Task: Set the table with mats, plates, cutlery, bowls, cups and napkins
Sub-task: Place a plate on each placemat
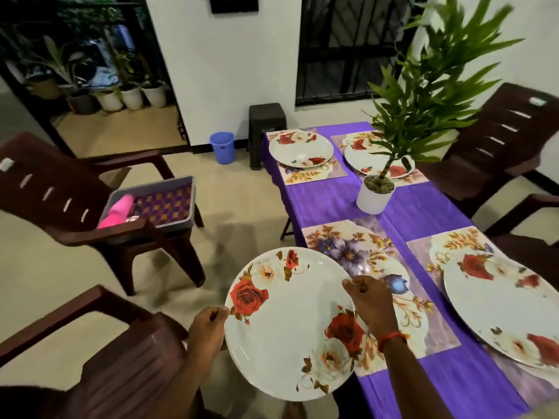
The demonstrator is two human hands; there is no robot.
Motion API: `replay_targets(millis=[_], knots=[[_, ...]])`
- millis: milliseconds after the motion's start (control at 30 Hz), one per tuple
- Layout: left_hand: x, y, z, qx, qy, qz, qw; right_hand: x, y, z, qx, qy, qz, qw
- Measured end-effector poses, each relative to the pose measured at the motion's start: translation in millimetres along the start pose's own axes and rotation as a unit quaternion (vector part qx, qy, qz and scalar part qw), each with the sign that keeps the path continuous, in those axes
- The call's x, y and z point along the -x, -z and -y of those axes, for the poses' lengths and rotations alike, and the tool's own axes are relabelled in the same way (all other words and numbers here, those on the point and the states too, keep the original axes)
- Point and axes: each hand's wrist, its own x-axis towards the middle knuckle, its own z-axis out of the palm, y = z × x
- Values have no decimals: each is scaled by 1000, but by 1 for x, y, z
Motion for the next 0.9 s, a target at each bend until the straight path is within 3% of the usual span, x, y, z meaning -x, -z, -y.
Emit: replay_targets(millis=[700, 900], knots=[[-93, -116, -99, -69, -39, 134, 988, -67, 25, -54, -21, -139, -102, 985], [-123, -155, -121, -106, -42, 207, 972, -72, 34, -57, -37, -189, -152, 969]])
